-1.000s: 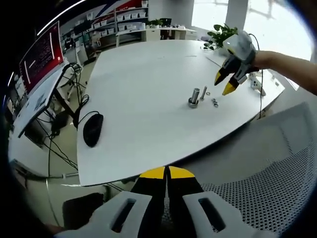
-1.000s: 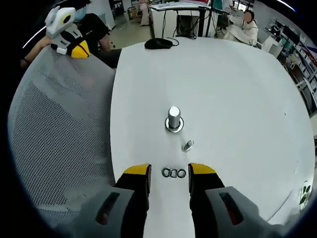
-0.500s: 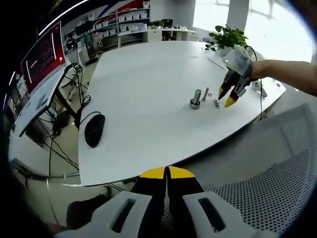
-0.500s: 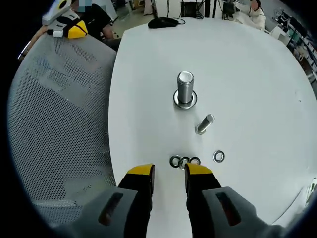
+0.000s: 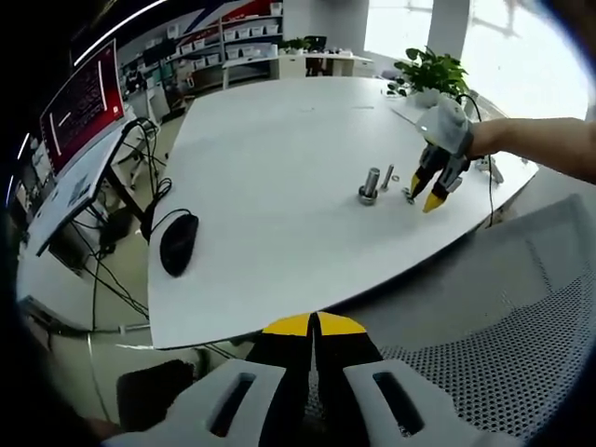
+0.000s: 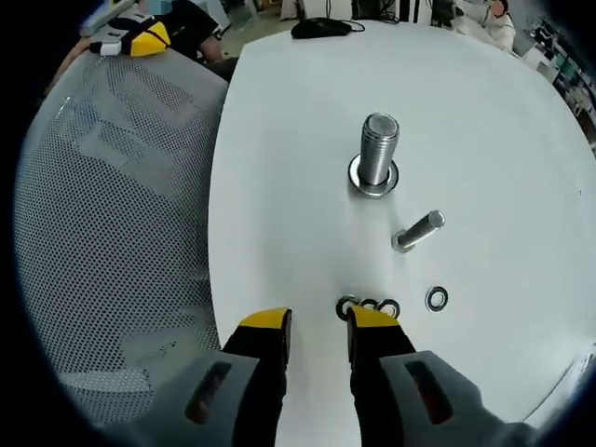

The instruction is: Place the washer onto the threaded stud by aligning its center hole with the stud, sliding it down to the base, and recovering from edge contact or off-axis alignment until the washer reaches the visible bottom stop.

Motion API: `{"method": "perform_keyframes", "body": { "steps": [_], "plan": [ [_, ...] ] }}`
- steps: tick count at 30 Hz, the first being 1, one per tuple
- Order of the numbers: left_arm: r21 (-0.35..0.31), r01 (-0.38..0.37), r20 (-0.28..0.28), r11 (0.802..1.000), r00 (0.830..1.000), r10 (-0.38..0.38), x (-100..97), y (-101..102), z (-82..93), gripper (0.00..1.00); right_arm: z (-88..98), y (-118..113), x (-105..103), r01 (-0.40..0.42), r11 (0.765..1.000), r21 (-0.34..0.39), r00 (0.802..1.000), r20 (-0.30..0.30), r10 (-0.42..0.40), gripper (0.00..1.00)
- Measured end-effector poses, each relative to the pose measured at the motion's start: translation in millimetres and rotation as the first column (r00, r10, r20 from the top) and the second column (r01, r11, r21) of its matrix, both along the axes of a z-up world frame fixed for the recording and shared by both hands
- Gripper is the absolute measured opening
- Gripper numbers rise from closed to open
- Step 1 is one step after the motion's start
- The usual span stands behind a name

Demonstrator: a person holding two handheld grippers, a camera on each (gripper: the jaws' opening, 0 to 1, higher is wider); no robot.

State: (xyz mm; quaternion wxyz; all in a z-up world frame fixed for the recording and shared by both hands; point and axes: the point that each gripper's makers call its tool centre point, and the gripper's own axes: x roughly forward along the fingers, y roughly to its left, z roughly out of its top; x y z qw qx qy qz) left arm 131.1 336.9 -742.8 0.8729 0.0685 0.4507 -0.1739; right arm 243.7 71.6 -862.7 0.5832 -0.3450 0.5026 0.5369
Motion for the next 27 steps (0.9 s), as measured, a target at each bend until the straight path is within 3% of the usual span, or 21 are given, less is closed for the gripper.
{"method": "perform_keyframes", "body": {
  "steps": [4, 18, 21, 25, 27],
  "plan": [
    [0.000, 0.000, 0.000, 1.000, 1.000, 0.000, 0.0, 0, 0.1, 0.00, 1.0, -2, 10, 0.031, 0.999, -0.010, 0.999, 0.043, -0.030, 0.30],
    [0.002, 0.001, 0.000, 1.000, 1.000, -0.001, -0.3, 0, 0.4, 0.00, -3.2, 0, 6, 0.001, 1.000, -0.017, 0.999, 0.046, 0.000, 0.26],
    [0.002, 0.000, 0.000, 1.000, 1.000, 0.000, -0.3, 0, 0.4, 0.00, -4.4, 3, 7, -0.004, 1.000, -0.024, 0.997, 0.073, 0.006, 0.25],
    [0.003, 0.000, 0.000, 1.000, 1.000, 0.000, -0.3, 0, 0.4, 0.00, -6.1, 1, 12, -0.073, 0.995, -0.067, 0.985, 0.149, 0.082, 0.21],
    [0.004, 0.001, 0.000, 1.000, 1.000, -0.001, -0.4, 0, 0.4, 0.00, -6.2, 2, 9, -0.076, 0.995, -0.066, 0.987, 0.138, 0.084, 0.21]
  ]
}}
